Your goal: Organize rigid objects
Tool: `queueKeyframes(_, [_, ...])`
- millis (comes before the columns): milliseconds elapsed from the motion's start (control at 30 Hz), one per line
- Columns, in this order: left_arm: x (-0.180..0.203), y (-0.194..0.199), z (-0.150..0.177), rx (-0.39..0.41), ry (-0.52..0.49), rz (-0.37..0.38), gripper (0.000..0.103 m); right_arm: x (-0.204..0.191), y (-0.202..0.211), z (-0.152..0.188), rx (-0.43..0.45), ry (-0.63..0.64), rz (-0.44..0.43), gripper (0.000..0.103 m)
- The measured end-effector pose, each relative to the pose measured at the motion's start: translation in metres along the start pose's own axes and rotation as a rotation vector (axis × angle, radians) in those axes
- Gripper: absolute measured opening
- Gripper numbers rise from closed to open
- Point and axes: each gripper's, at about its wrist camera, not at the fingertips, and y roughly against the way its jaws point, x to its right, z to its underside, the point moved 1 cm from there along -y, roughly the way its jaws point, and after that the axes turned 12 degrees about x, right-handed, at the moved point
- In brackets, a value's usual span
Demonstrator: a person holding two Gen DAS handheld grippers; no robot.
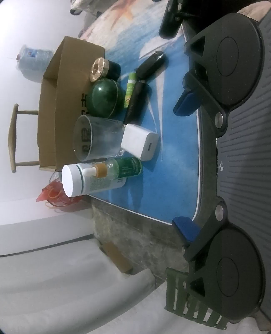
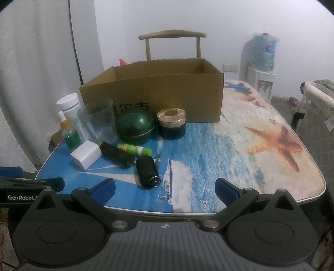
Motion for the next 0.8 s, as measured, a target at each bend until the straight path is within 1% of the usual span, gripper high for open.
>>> queueKeyframes(800, [0.0005,0.0,0.0,-0.003,-0.007,-0.008,0.103,0.0009,-0.0009,0.0007,0.001,0.0,-0.004,0.103])
